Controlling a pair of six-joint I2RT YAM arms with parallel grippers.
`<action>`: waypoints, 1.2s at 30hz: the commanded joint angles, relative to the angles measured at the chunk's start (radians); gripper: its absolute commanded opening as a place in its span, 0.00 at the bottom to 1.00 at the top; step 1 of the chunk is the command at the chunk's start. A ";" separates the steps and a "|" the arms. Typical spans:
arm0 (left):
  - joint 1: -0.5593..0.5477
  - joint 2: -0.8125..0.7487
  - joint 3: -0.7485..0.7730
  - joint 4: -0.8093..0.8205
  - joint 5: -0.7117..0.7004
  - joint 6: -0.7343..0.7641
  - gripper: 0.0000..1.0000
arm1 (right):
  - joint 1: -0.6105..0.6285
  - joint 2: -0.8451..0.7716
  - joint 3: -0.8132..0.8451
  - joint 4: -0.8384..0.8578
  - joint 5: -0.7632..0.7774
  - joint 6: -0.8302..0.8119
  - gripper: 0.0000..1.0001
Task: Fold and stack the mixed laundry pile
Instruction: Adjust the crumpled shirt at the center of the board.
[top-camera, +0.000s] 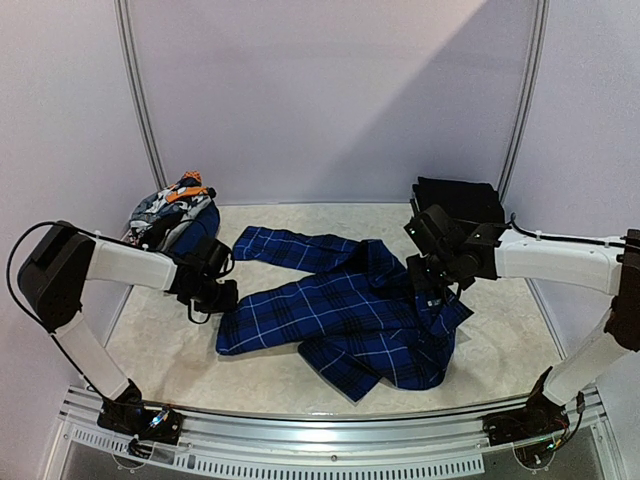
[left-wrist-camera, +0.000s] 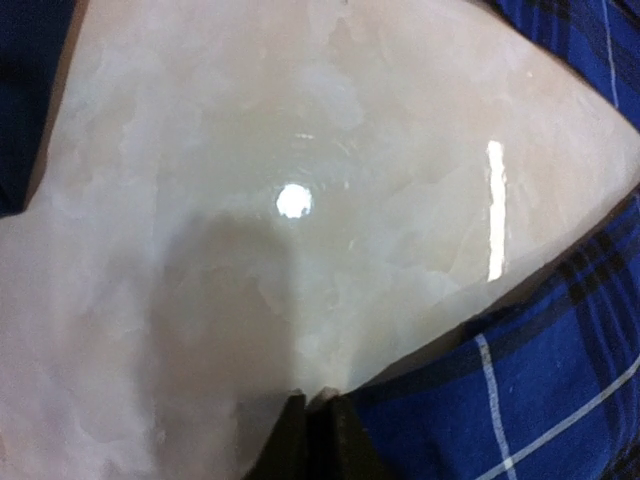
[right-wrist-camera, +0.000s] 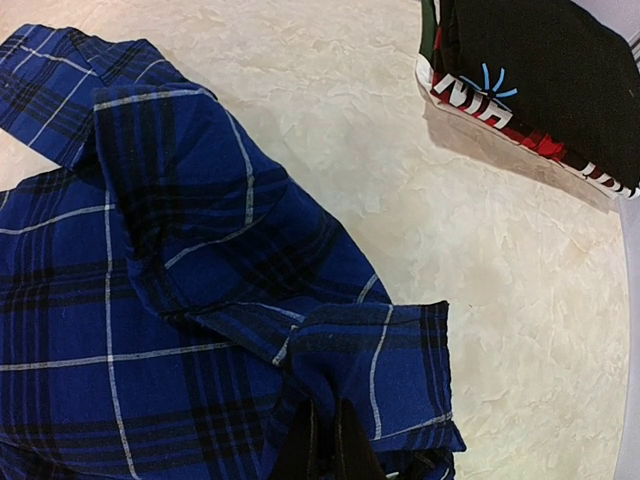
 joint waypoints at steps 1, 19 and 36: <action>-0.012 0.052 -0.041 0.085 0.059 -0.014 0.00 | -0.008 0.014 -0.014 0.012 0.003 0.007 0.00; -0.030 -0.326 -0.119 0.045 0.000 0.047 0.00 | -0.014 -0.083 -0.034 0.022 -0.077 -0.006 0.00; -0.079 -0.302 -0.090 -0.163 -0.027 0.018 0.53 | -0.014 -0.084 -0.056 0.068 -0.129 -0.014 0.00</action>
